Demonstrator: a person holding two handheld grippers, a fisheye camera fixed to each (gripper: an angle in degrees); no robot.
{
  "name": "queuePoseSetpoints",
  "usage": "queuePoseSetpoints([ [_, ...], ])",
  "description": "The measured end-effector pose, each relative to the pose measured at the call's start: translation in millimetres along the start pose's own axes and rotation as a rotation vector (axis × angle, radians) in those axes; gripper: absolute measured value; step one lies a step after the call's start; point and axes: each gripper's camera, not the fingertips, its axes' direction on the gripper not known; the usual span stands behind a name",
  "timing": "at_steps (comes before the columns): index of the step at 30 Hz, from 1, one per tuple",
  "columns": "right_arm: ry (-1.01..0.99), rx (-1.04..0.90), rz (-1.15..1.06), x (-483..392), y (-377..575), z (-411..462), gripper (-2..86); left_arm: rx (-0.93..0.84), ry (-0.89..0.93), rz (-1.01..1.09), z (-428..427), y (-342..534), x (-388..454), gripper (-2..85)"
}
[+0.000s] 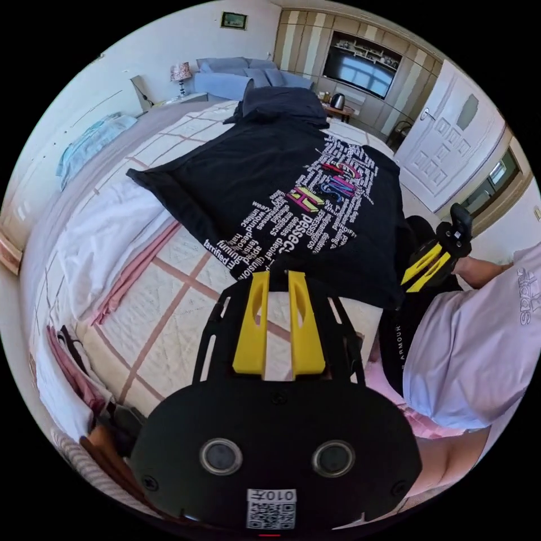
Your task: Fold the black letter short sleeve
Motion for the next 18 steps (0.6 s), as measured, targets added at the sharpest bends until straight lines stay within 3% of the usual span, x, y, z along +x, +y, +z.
queuePoseSetpoints([
  [3,0.076,0.164,-0.041,1,-8,-34,4.9,0.094,-0.047,0.034,-20,9,45,5.7],
  [9,0.093,-0.021,-0.039,33,-31,5,4.5,0.018,-0.059,0.129,53,10,127,5.1],
  [11,0.047,0.059,0.004,44,-20,-17,4.6,-0.016,-0.053,0.089,80,16,130,4.5],
  [12,0.062,0.12,0.023,49,-9,-43,5.2,0.062,-0.077,0.061,74,23,131,3.8],
  [14,0.172,0.269,0.093,60,20,-95,6.2,0.053,-0.058,0.036,72,27,127,2.8],
  [16,0.362,0.429,0.302,90,78,-164,7.9,0.063,-0.033,0.022,67,31,123,1.8],
  [18,0.484,0.491,0.509,119,132,-209,9.3,0.228,-0.044,0.033,42,32,127,1.0],
])
